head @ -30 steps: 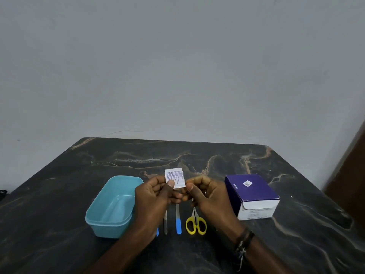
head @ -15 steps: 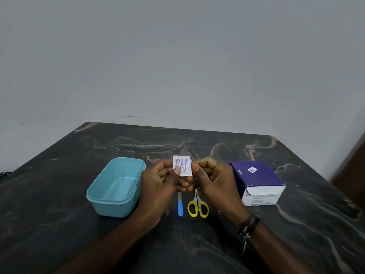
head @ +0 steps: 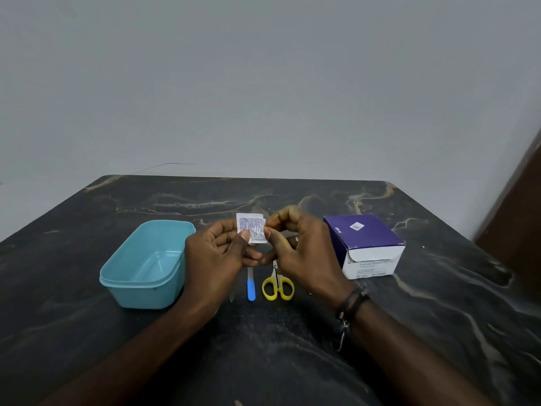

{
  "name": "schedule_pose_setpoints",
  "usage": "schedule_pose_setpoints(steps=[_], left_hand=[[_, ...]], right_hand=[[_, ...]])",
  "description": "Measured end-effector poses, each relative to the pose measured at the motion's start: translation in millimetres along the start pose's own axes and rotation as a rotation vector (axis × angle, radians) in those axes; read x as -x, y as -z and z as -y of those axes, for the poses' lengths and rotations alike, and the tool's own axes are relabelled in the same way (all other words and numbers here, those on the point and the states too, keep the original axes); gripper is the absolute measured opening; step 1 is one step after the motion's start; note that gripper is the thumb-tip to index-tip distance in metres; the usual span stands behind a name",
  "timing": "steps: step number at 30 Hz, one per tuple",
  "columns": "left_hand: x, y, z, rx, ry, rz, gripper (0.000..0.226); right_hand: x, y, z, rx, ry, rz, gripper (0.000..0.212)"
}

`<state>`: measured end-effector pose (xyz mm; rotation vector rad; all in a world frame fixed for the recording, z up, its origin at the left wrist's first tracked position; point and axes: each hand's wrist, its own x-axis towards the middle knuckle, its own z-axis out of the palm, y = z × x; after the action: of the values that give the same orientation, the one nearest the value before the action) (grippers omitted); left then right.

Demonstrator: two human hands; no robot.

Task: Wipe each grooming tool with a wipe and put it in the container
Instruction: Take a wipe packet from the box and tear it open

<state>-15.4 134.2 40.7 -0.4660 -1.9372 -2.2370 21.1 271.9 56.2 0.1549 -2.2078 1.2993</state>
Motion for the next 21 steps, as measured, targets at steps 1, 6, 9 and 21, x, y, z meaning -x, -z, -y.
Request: schedule_pose_setpoints(steps=[1, 6, 9, 21], left_hand=[[0.6, 0.1, 0.0, -0.002, -0.004, 0.002, 0.015], [2.1, 0.5, 3.4, -0.036, -0.047, 0.015, 0.016], [2.9, 1.3, 5.9, -0.067, -0.091, 0.021, 0.018], [6.3, 1.7, 7.2, -0.098, -0.17, 0.017, 0.018]], right_hand=[[0.6, 0.4, 0.8, -0.005, 0.004, 0.006, 0.005], [0.9, -1.0, -0.3, 0.017, -0.031, 0.038, 0.005], [0.1, -1.0, 0.4, -0.015, -0.078, 0.039, 0.006], [-1.3, 2.8, 2.3, -0.042, -0.136, 0.111, 0.008]])
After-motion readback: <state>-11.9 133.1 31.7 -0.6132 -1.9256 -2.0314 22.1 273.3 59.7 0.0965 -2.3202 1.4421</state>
